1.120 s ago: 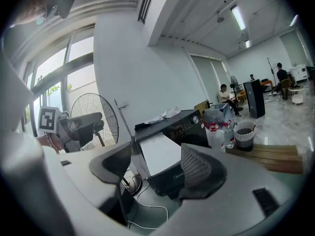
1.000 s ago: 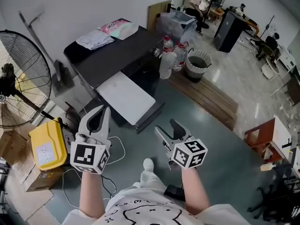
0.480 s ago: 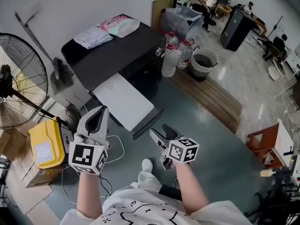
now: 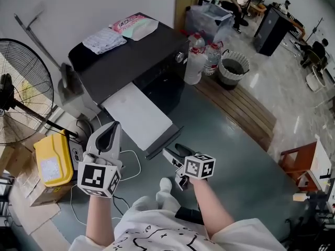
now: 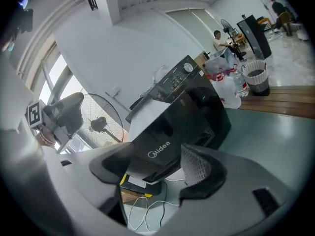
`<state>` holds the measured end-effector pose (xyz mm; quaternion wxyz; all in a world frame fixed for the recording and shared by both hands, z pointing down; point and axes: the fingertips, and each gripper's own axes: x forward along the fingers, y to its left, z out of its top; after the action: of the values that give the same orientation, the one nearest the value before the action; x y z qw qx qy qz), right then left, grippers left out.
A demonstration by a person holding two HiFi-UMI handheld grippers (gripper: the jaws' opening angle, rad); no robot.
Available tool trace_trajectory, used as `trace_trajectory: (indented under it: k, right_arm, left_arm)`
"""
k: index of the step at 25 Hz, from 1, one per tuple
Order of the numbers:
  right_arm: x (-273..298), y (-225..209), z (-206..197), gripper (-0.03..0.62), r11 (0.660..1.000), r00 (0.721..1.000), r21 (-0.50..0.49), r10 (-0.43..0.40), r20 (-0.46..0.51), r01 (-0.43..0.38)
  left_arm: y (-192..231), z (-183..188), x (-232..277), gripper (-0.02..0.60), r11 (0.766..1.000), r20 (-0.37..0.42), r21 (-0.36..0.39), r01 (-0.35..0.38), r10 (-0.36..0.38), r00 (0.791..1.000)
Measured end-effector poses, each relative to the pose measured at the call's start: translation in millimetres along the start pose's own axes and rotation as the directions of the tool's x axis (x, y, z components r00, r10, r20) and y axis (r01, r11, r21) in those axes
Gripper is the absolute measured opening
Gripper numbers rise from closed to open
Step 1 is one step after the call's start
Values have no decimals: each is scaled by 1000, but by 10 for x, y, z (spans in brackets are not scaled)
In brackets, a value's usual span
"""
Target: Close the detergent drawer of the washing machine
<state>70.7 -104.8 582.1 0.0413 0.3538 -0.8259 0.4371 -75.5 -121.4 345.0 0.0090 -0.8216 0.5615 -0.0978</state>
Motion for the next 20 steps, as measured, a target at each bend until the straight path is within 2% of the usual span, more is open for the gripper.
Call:
trace_trajectory:
  k: [5, 9, 14, 20]
  right_arm:
    - [109, -26, -121, 313, 996, 996, 23, 86, -33, -85]
    - [184, -27, -161, 313, 984, 989, 101, 149, -5, -147]
    - [239, -68, -205, 313, 952, 970, 186, 239, 41, -242]
    - [305, -89, -230, 313, 919, 941, 203, 328, 81, -338]
  left_arm:
    - [-52, -94, 67, 17, 1000, -18, 6, 6, -6, 1000]
    - [-48, -172, 71, 18, 1000, -35, 2, 0, 0, 999]
    - [-53, -249, 70, 17, 1000, -50, 18, 1, 0, 999]
    - [-53, -419, 64, 18, 1000, -88, 20, 9, -8, 996]
